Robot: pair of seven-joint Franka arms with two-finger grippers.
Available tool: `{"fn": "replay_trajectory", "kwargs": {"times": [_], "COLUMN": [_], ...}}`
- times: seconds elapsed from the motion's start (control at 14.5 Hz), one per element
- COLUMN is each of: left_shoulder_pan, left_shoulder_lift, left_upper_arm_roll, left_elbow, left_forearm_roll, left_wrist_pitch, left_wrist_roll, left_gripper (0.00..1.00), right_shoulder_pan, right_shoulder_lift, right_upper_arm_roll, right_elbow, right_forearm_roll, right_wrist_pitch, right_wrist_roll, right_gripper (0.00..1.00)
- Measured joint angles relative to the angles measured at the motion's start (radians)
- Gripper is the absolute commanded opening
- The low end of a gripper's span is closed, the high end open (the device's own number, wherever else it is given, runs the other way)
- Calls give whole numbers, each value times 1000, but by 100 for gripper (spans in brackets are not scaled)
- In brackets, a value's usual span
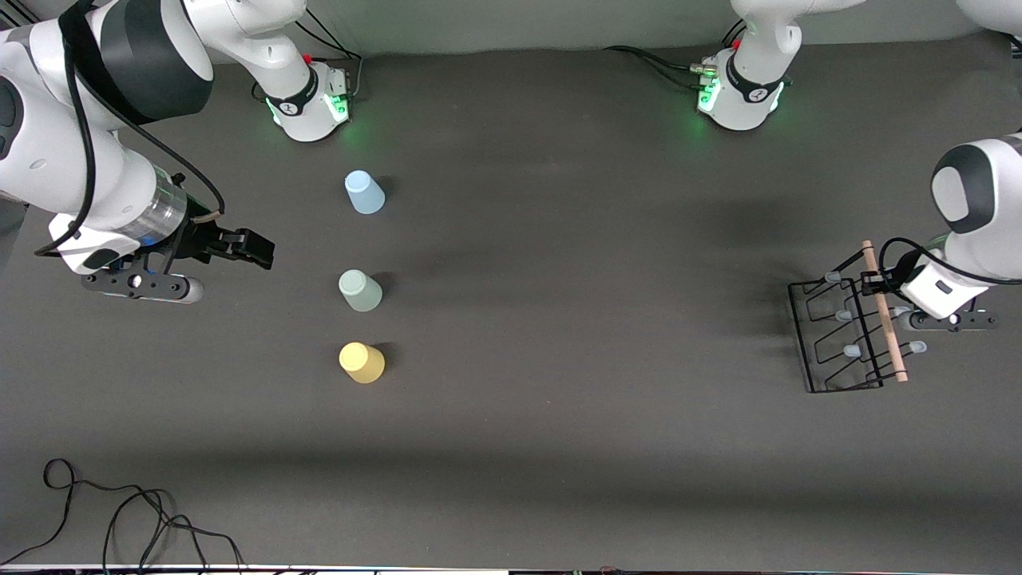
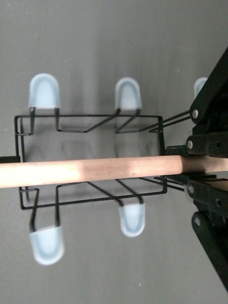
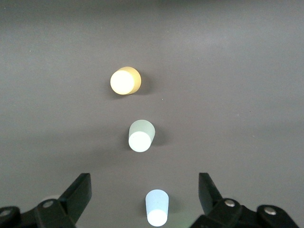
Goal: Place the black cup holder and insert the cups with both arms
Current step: 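Grasp the wooden dowel of the rack with the left gripper, then drag the rack by its dowel toward the cups with the left gripper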
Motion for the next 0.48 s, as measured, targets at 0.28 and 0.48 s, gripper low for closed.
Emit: {"fn": "replay_trajectory", "kwargs": {"times": [0.28, 0.48], "left_shoulder_pan": [-62, -192], "left_shoulder_lift": [-38, -47], "left_upper_arm_roll": [-26, -42], "left_elbow": [114, 120], "left_forearm_roll": [-2, -5], "left_wrist_pitch": [-122, -132], "left_wrist_roll": [-45, -197], "left_gripper": [0, 0], "right_shoulder_pan": [0, 0], "right_shoulder_lift": [14, 22], "right_upper_arm_roll": [0, -1], "right_elbow": [1, 4], "right_forearm_roll": [0, 0], "right_wrist_pitch": [22, 23], "right_wrist_roll": [0, 0], "right_gripper": [100, 100]}}
